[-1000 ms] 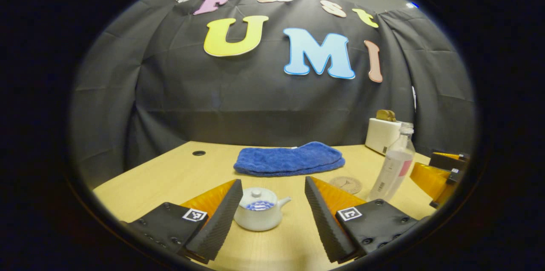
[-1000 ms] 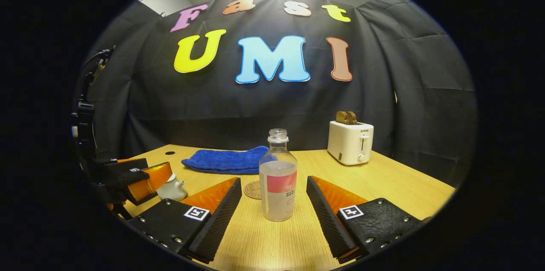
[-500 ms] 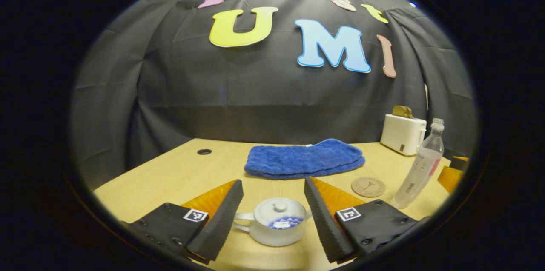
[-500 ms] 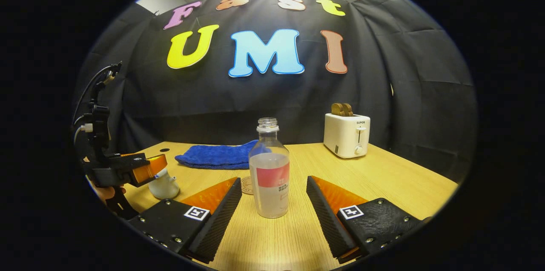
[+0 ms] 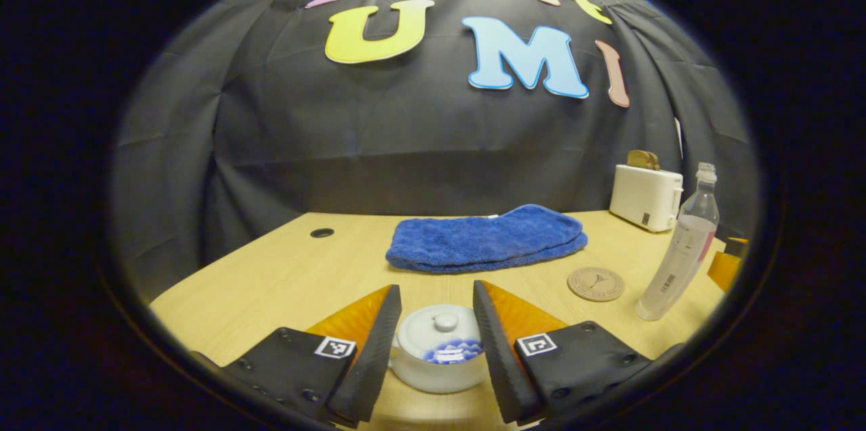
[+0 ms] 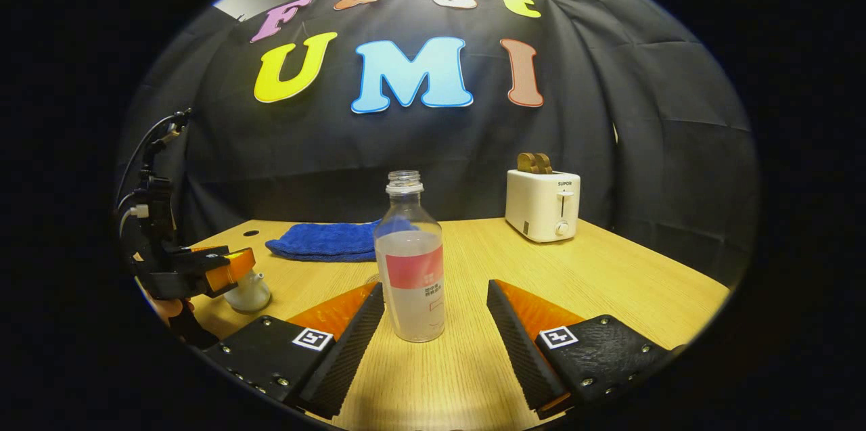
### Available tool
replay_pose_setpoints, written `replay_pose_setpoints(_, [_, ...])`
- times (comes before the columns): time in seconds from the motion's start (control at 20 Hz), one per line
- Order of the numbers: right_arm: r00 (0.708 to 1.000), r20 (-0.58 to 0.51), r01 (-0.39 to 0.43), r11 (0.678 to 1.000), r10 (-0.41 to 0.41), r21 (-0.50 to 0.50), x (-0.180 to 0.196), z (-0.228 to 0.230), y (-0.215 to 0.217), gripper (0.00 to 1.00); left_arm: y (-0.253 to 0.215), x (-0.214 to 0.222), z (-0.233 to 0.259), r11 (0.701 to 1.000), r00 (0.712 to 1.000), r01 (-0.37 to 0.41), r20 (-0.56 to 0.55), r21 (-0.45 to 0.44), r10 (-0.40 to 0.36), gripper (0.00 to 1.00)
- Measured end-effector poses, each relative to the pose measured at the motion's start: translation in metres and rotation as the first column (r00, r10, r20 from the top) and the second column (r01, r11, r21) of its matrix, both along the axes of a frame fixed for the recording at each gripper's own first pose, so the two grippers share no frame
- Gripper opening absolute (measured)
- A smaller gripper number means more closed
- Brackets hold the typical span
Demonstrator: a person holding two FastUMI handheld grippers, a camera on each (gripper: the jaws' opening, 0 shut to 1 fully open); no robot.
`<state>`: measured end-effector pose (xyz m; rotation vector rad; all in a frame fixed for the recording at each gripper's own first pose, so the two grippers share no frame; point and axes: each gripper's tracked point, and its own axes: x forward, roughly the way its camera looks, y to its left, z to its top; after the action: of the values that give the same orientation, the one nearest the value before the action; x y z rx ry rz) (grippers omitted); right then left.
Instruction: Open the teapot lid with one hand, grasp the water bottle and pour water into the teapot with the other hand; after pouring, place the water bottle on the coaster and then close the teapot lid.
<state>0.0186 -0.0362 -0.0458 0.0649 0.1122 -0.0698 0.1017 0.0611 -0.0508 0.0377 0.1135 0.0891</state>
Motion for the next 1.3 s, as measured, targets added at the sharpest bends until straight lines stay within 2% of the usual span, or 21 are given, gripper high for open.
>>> replay_pose_setpoints(0.05, [1.000,-0.002,0.003,1.000,-0.003,0.002,0.000,-0.002,-0.001,0.95,0.001,-0.003,0.003,1.000,1.000,0.000,0.004,0.006,0.000,0.67])
replay_pose_setpoints(0.1, [1.000,-0.004,0.007,1.000,-0.007,0.003,0.000,-0.002,-0.002,0.95,0.002,-0.003,0.007,1.000,1.000,-0.008,0.014,0.022,0.008,0.67])
replay_pose_setpoints(0.25, [1.000,-0.007,0.009,1.000,-0.009,0.005,0.000,-0.004,-0.003,0.95,0.001,-0.002,0.006,0.999,1.000,-0.009,0.021,0.044,0.008,0.34])
replay_pose_setpoints(0.35, [1.000,-0.011,0.005,1.000,-0.005,0.001,0.001,-0.005,-0.001,0.95,-0.004,-0.011,0.010,1.000,0.999,0.009,0.037,0.028,-0.010,0.34])
replay_pose_setpoints(0.4, [1.000,-0.015,0.002,1.000,-0.002,-0.001,0.002,-0.005,0.000,0.95,-0.002,0.003,0.012,1.000,0.999,-0.006,0.040,0.027,0.005,0.24])
replay_pose_setpoints(0.45, [1.000,-0.018,-0.002,1.000,0.002,-0.001,0.002,-0.007,0.001,0.95,-0.002,-0.002,0.007,0.999,1.000,-0.004,0.026,0.048,0.002,0.14])
replay_pose_setpoints(0.55, [1.000,-0.023,-0.013,1.000,0.013,-0.002,0.003,-0.008,0.005,0.95,-0.001,-0.002,0.008,0.998,1.000,-0.005,0.031,0.060,0.003,0.14])
replay_pose_setpoints(0.8, [0.999,-0.036,-0.023,0.999,0.022,-0.025,0.009,-0.009,0.008,0.95,0.000,-0.001,0.014,1.000,0.998,0.026,0.049,-0.017,-0.026,0.14])
replay_pose_setpoints(1.15, [0.997,-0.078,-0.031,0.999,0.028,-0.041,0.021,-0.018,0.010,0.95,0.003,-0.005,0.037,0.999,0.995,0.042,0.090,0.009,-0.043,0.14])
replay_pose_setpoints(1.3, [0.995,-0.096,-0.035,0.999,0.033,-0.017,0.025,-0.023,0.011,0.95,0.007,-0.011,0.046,0.999,0.994,0.042,0.103,0.007,-0.042,0.14])
